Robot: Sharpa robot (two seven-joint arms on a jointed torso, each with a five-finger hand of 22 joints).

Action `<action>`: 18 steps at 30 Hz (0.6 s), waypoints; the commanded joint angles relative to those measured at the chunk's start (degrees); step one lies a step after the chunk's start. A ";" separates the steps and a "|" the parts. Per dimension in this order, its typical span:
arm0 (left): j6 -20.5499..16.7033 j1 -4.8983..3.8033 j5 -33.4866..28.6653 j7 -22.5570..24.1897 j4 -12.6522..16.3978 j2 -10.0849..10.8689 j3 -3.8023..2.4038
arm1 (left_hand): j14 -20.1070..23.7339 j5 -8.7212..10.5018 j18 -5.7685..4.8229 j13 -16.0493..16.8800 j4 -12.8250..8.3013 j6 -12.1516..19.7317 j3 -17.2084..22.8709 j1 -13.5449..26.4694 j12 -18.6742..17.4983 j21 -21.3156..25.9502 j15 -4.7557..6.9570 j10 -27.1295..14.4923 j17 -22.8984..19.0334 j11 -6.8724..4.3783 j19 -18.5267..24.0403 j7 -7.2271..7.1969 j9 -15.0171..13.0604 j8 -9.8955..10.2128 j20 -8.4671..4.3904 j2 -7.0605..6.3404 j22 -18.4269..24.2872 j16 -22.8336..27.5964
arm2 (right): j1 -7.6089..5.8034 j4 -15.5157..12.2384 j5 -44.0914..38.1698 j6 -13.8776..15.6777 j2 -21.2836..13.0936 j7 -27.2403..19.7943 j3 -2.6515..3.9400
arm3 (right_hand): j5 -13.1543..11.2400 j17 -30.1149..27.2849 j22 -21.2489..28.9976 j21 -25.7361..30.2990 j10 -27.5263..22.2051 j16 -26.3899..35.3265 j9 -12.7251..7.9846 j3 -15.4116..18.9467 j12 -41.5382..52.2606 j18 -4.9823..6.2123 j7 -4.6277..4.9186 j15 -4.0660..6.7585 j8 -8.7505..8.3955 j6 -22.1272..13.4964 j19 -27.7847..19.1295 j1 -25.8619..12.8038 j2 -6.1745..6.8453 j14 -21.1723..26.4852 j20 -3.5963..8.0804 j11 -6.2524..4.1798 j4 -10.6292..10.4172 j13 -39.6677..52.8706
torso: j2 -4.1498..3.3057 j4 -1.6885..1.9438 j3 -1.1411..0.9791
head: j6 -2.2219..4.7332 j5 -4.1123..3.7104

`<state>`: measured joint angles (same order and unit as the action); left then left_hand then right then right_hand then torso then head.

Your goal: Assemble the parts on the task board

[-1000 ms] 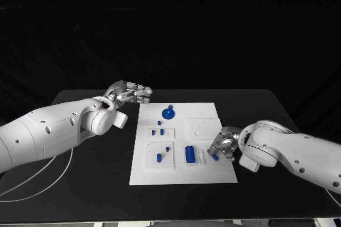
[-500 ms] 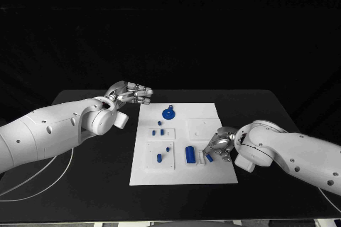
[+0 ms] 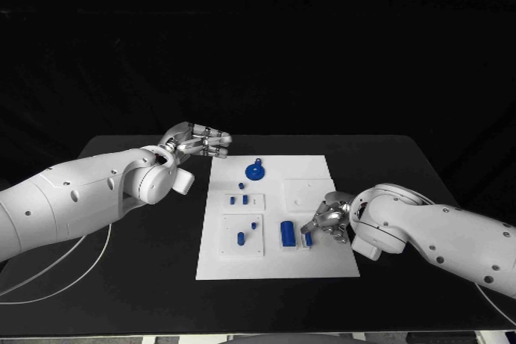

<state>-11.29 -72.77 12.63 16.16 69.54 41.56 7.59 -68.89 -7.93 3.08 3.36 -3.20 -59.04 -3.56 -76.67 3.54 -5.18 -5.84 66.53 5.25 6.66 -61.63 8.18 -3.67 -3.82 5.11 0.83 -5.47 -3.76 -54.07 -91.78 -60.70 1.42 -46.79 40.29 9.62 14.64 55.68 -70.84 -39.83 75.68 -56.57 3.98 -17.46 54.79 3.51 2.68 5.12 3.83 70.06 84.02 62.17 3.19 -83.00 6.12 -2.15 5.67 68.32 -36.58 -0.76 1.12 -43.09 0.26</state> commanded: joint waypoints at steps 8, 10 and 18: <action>0.89 -0.04 0.25 0.07 0.10 -0.16 -0.05 | 0.03 -0.03 -0.55 0.05 0.21 0.49 -0.15 0.17 0.10 -0.31 -0.21 -0.40 0.07 0.16 0.09 -0.07 -0.09 0.06 0.00 0.08 -0.05 0.09 | -0.09 0.47 -6.16 -2.07 0.66 2.53 -0.82 | -0.38 -0.10 0.14 -0.04 0.00 0.28 -0.04 0.04 -0.33 0.37 -0.26 0.17 -0.19 0.36 2.90 0.29 0.16 -0.02 0.44 -0.21 -0.54 -0.22 | -0.01 -0.01 0.00 | -0.22 0.19; 0.91 -0.04 0.27 0.04 0.10 -0.18 -0.04 | 0.03 -0.03 -0.55 0.05 0.21 0.49 -0.15 0.17 0.10 -0.31 -0.21 -0.40 0.07 0.16 0.09 -0.07 -0.09 0.06 0.00 0.08 -0.05 0.09 | -0.09 0.51 -6.29 -2.22 0.79 2.51 -1.01 | -0.38 -0.10 0.14 -0.04 0.00 0.28 -0.04 0.04 -0.33 0.37 -0.26 0.17 -0.19 0.36 2.90 0.29 0.16 -0.02 0.44 -0.21 -0.54 -0.22 | -0.01 0.00 -0.02 | -0.27 0.23; 1.07 -0.04 0.40 -0.15 0.07 -0.26 -0.04 | 0.03 0.00 -0.54 0.05 0.30 0.50 -0.16 0.16 0.10 -0.29 -0.22 -0.42 0.07 0.17 0.11 -0.06 -0.09 0.06 0.01 0.07 -0.05 0.08 | -0.10 0.50 -6.12 -2.64 1.12 2.46 -1.64 | -0.44 -0.20 0.25 0.09 -0.05 0.41 -0.04 -0.02 -0.46 0.35 -0.28 0.17 -0.19 0.39 2.87 0.48 0.32 0.00 0.44 -0.22 -0.81 -0.36 | -0.01 -0.04 -0.03 | -0.33 0.25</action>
<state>-11.10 -72.77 12.76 15.89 69.54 41.46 7.59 -68.89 -7.93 3.08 3.36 -3.20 -59.04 -3.56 -76.67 3.54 -5.18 -5.84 66.53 5.26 6.66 -61.63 8.18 -3.67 -3.82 5.11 0.83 -5.46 -3.76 -54.46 -91.30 -66.00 0.71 -45.77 40.06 8.29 14.41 55.54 -70.64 -39.83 75.67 -56.35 4.02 -17.48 54.51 3.50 2.19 5.12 3.88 70.60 84.02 62.39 3.41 -83.00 6.12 -2.16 5.05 68.00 -36.58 -0.74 1.10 -43.39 0.51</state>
